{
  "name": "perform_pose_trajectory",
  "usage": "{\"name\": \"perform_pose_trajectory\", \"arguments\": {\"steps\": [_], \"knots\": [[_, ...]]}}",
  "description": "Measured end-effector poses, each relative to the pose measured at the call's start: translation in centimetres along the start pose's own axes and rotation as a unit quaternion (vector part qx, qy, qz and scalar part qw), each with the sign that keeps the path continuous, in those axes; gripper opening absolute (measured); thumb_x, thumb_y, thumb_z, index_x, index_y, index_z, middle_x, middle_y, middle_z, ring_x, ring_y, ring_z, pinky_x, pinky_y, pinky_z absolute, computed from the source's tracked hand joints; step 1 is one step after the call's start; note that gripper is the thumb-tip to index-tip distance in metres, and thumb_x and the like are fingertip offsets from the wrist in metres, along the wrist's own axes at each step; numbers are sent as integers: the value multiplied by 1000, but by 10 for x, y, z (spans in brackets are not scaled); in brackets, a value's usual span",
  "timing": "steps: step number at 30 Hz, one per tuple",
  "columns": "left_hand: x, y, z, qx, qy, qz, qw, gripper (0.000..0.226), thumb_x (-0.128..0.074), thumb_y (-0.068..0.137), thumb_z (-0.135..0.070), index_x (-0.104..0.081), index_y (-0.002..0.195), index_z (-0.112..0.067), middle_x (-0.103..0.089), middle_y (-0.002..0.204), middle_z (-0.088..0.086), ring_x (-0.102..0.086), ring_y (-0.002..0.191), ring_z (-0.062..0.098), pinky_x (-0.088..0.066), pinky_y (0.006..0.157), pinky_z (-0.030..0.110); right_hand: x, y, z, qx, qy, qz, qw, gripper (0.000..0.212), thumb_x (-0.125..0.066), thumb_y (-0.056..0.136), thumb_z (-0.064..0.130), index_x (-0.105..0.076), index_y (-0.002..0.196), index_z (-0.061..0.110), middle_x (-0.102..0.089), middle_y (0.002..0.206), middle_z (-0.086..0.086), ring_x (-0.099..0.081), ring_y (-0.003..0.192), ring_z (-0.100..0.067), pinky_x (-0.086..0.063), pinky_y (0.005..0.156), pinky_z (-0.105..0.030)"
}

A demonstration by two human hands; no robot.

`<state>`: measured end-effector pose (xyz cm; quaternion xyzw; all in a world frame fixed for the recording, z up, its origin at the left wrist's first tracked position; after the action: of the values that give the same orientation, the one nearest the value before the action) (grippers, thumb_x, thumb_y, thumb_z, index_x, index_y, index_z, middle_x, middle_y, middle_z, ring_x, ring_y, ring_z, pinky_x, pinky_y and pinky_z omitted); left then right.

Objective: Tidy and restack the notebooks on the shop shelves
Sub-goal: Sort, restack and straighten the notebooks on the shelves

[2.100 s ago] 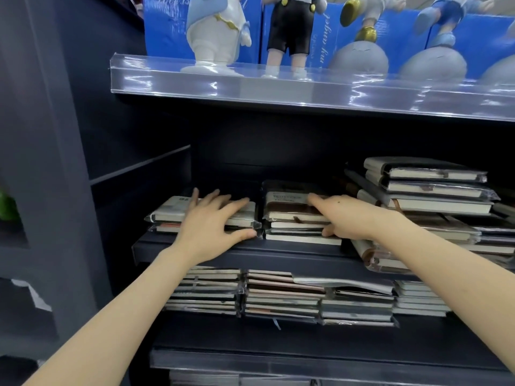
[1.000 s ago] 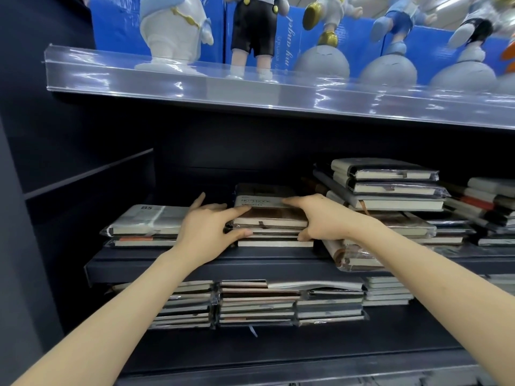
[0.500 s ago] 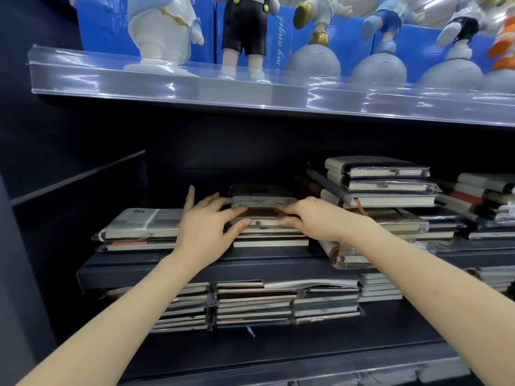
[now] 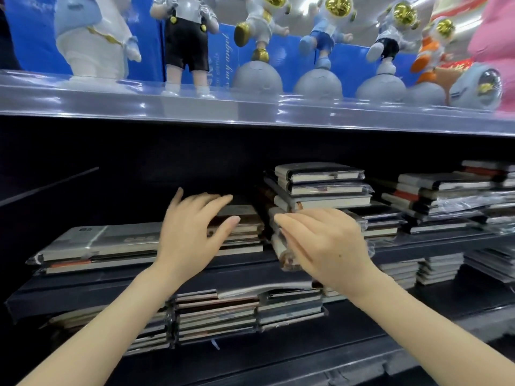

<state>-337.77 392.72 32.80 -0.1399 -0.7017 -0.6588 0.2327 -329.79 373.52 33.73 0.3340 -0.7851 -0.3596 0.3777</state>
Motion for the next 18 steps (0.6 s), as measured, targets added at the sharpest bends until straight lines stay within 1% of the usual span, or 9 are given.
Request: {"name": "perform_pose_trajectory", "arguments": {"steps": [2, 3, 5, 7, 10, 12, 13, 16, 18], "knots": [[-2, 12, -26, -15, -46, -7, 999, 50, -43, 90, -50, -63, 121, -16, -68, 112, 1, -62, 105, 20, -37, 103, 42, 15, -14, -28, -31, -25, -46, 998, 14, -64, 88, 14, -74, 96, 8, -74, 86, -1, -69, 77, -18, -48, 67, -27], [-4, 18, -38, -15, -64, -3, 998, 52, -43, 89, -51, -61, 124, -16, -66, 115, 1, -60, 107, 19, -38, 100, 35, 19, -19, -44, -57, -30, -57, 996, 15, -63, 90, 16, -73, 97, 8, -74, 90, -2, -69, 81, -19, -50, 70, -28], [-11, 30, -55, 17, -101, 18, 995, 58, -42, 88, -57, -55, 131, -20, -61, 124, -1, -55, 115, 17, -34, 97, 24, 22, -29, -78, -110, -25, -69, 991, 21, -62, 91, 22, -71, 103, 7, -72, 100, -5, -69, 92, -22, -54, 77, -32], [-20, 40, -66, 75, -143, 41, 986, 65, -45, 87, -62, -45, 139, -25, -52, 137, -3, -45, 126, 14, -27, 99, 20, 17, -37, -107, -142, -10, -33, 989, 35, -58, 91, 34, -67, 114, 8, -68, 113, -8, -64, 103, -23, -52, 86, -33], [-37, 53, -84, 119, -173, 78, 974, 77, -47, 79, -65, -30, 146, -32, -37, 149, -1, -32, 136, 14, -23, 106, 22, 1, -46, -140, -159, 73, 91, 980, 61, -48, 88, 57, -50, 136, 20, -50, 140, -8, -49, 126, -25, -44, 98, -37], [-47, 60, -93, 161, -187, 94, 964, 79, -45, 75, -64, -27, 147, -34, -34, 150, -1, -32, 136, 15, -24, 105, 22, -9, -49, -158, -198, 147, 160, 956, 71, -49, 84, 64, -35, 145, 30, -34, 152, -4, -36, 136, -23, -36, 107, -39], [-51, 62, -97, 195, -204, 92, 955, 78, -43, 76, -64, -28, 146, -33, -35, 150, -1, -33, 135, 14, -25, 103, 21, -14, -49, -166, -226, 187, 182, 939, 74, -51, 84, 62, -29, 147, 33, -28, 155, -2, -33, 138, -21, -33, 109, -35], [-60, 68, -102, 314, -290, 56, 902, 65, -33, 89, -61, -37, 143, -26, -44, 144, -3, -39, 126, 8, -28, 98, 21, -31, -47, -181, -286, 329, 209, 875, 72, -52, 87, 56, -22, 149, 35, -31, 153, 5, -33, 137, -13, -27, 103, -20], [-62, 73, -104, 360, -330, 41, 872, 59, -32, 93, -59, -43, 140, -24, -49, 137, -7, -42, 123, 7, -30, 98, 23, -39, -44, -182, -286, 402, 206, 845, 71, -53, 87, 55, -22, 148, 38, -35, 149, 11, -35, 133, -6, -27, 101, -17]]}}
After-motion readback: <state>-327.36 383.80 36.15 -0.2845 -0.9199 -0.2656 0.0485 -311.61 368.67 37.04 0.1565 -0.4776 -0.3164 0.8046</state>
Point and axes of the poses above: each hand's wrist, its own y-axis towards the middle knuckle, its own x-axis out of the back of the hand, z = x × y, the point moved 4 cm from there along y, towards the middle knuckle
